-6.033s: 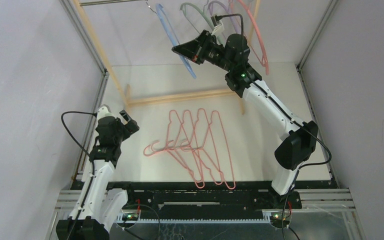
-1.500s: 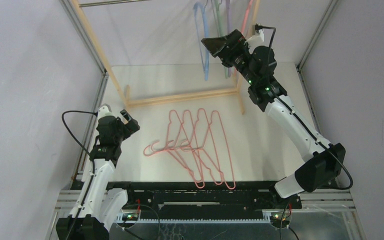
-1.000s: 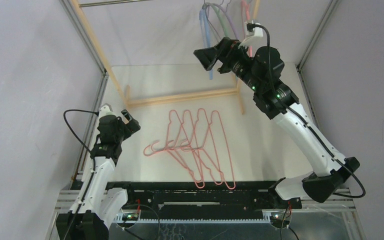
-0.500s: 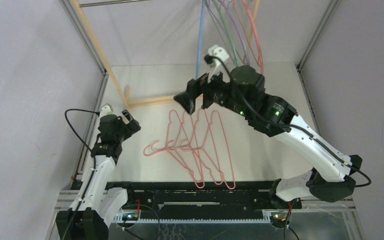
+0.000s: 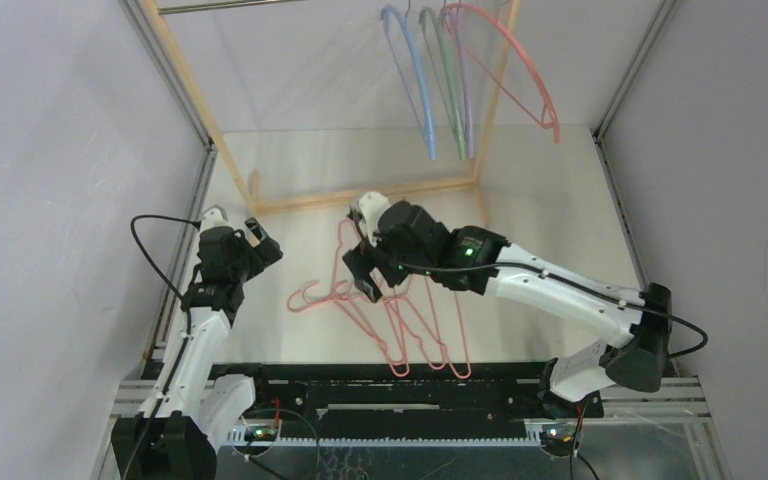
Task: Organize the hangers
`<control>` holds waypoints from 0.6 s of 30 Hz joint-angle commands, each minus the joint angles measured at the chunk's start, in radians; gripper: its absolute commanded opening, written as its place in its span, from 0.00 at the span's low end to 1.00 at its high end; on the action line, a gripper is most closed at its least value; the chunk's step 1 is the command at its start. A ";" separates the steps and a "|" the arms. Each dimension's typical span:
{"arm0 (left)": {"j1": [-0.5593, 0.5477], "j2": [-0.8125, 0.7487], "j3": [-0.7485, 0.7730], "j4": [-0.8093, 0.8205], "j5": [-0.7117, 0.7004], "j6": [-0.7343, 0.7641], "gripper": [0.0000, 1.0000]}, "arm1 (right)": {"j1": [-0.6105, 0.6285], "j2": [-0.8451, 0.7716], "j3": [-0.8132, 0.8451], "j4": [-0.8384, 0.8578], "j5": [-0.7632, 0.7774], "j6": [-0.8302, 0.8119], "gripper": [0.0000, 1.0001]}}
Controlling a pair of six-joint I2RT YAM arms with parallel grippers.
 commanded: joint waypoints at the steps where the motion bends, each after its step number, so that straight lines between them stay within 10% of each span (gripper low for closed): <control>1: 0.008 -0.022 0.041 0.003 0.013 0.009 1.00 | -0.012 0.008 -0.165 0.001 0.025 -0.013 0.96; 15: 0.008 -0.038 0.040 -0.018 0.024 0.014 1.00 | -0.064 0.107 -0.455 0.140 0.061 0.031 0.77; 18: 0.008 -0.043 0.037 -0.019 0.024 0.014 1.00 | -0.098 0.151 -0.461 0.170 0.025 0.035 0.60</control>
